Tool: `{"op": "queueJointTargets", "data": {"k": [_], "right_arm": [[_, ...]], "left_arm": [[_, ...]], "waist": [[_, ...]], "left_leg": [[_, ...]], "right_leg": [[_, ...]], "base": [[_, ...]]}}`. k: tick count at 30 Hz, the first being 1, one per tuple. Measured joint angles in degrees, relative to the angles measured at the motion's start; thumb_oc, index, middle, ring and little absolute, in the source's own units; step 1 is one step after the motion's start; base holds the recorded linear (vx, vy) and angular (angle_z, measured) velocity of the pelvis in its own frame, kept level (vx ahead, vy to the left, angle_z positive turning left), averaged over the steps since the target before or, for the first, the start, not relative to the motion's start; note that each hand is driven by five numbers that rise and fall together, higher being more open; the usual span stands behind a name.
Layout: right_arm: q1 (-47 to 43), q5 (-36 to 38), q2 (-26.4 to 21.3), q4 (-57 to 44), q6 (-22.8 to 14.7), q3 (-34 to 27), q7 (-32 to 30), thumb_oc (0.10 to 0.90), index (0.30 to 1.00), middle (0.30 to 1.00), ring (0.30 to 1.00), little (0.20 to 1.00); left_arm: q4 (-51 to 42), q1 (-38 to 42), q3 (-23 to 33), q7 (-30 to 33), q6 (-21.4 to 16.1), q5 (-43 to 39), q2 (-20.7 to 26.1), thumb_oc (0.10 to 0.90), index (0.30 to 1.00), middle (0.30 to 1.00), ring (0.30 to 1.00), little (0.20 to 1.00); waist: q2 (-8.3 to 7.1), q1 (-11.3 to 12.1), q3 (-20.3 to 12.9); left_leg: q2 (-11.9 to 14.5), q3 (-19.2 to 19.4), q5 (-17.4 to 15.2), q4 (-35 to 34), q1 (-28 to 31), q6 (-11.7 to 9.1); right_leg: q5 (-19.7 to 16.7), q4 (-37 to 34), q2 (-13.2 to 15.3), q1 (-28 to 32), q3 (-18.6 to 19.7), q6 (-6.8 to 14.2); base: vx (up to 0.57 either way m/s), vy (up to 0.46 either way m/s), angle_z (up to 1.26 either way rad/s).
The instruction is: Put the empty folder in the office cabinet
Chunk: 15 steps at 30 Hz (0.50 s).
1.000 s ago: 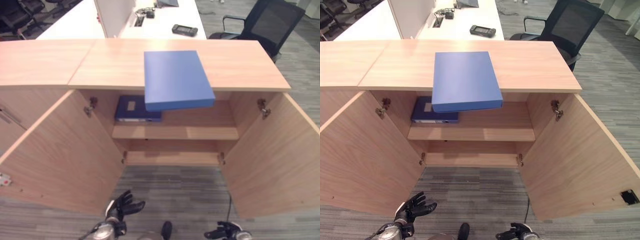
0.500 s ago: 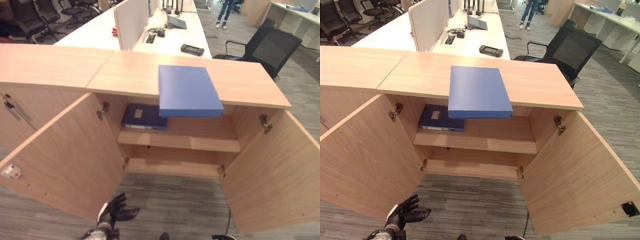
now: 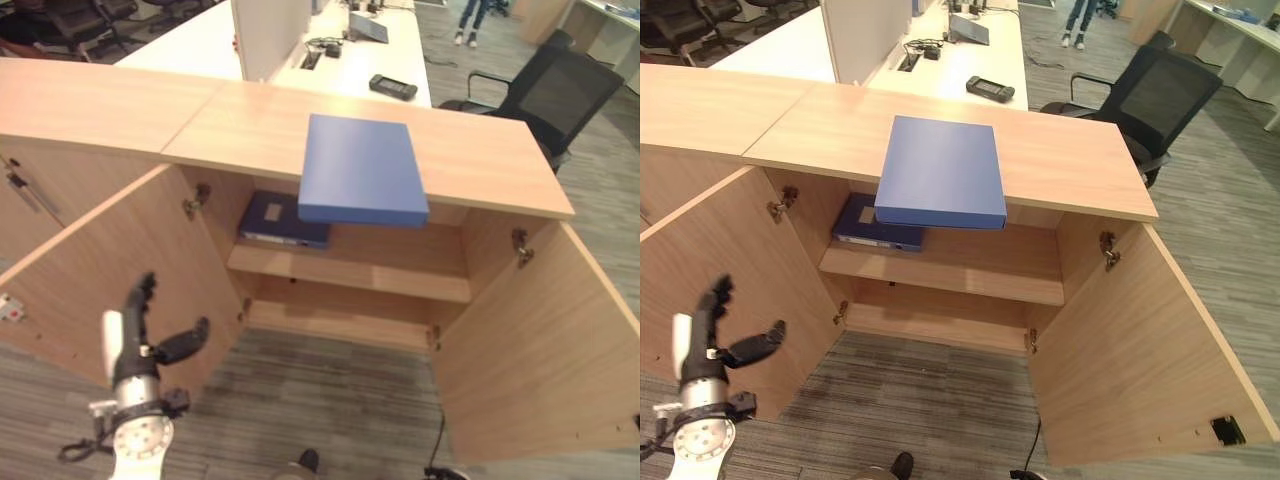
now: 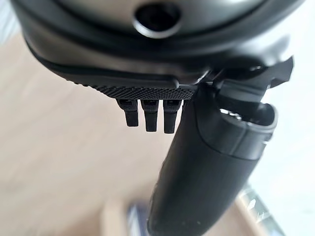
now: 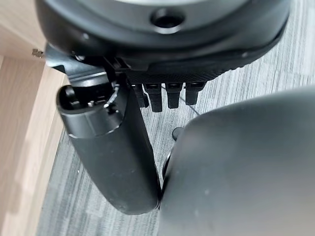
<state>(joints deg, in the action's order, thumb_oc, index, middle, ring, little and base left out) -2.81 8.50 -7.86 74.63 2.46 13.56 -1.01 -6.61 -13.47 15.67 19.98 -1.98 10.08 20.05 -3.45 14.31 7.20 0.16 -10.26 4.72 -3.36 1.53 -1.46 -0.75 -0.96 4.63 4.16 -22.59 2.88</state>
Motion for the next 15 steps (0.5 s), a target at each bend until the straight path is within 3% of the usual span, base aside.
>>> {"op": "queueJointTargets", "data": {"k": [1,2,5,10,15], "right_arm": [[-0.4,-0.1,0.0,0.4,0.0,1.4,-0.2,0.800,0.900,0.900,0.900,0.900],[-1.1,-1.4,0.2,0.5,0.0,3.2,-0.3,0.800,0.900,0.900,0.900,0.900],[-1.8,-3.2,0.4,0.5,-0.2,5.8,-0.4,0.800,0.900,0.900,0.900,0.900],[-2.6,-5.3,0.9,0.4,-1.0,7.9,-0.5,0.800,0.900,0.900,0.900,0.900],[-3.5,-6.7,0.8,0.4,-1.3,8.4,-0.6,0.800,0.900,0.900,0.900,0.900]], "left_arm": [[-0.8,1.5,-0.6,0.8,0.4,2.0,1.7,0.800,0.900,0.900,0.900,0.900],[-1.4,5.0,-2.8,1.0,0.4,6.4,7.2,0.800,0.900,0.900,0.900,0.900],[-3.2,12.3,-6.9,1.1,-0.3,12.5,12.1,0.800,0.900,0.900,0.900,0.900],[-7.7,21.1,-15.4,1.7,-2.5,22.2,16.9,0.800,0.900,0.900,0.900,0.900],[-7.4,25.4,-22.1,1.5,-3.8,27.5,18.0,0.800,0.900,0.900,0.900,0.900]], "waist": [[-0.04,0.1,0.0],[-0.33,0.1,-0.2],[-0.52,-0.7,-0.4],[-0.82,-3.7,-1.2],[-0.25,-6.8,-2.1]], "left_leg": [[0.1,-0.2,-0.2,-0.2,0.6,-0.3],[0.1,0.0,-0.4,-0.2,1.0,-0.5],[0.0,0.6,-0.5,-0.5,1.7,-0.6],[-0.3,2.2,-0.5,-1.1,2.8,-0.6],[-0.2,3.8,-0.9,-1.1,3.5,-0.7]], "right_leg": [[-0.1,-1.1,-0.3,0.9,-0.2,0.0],[-0.4,-2.0,-0.5,1.6,-0.2,-0.1],[-1.3,-3.1,-0.6,2.8,0.3,0.1],[-2.2,-4.2,-0.3,3.2,2.0,0.2],[-2.7,-4.3,-0.3,3.2,3.7,0.1]], "base": [[0.07,-0.087,0.12],[0.05,-0.066,-0.02],[0.06,-0.041,-0.10],[0.03,-0.005,-0.19],[0.03,0.006,-0.18]]}}
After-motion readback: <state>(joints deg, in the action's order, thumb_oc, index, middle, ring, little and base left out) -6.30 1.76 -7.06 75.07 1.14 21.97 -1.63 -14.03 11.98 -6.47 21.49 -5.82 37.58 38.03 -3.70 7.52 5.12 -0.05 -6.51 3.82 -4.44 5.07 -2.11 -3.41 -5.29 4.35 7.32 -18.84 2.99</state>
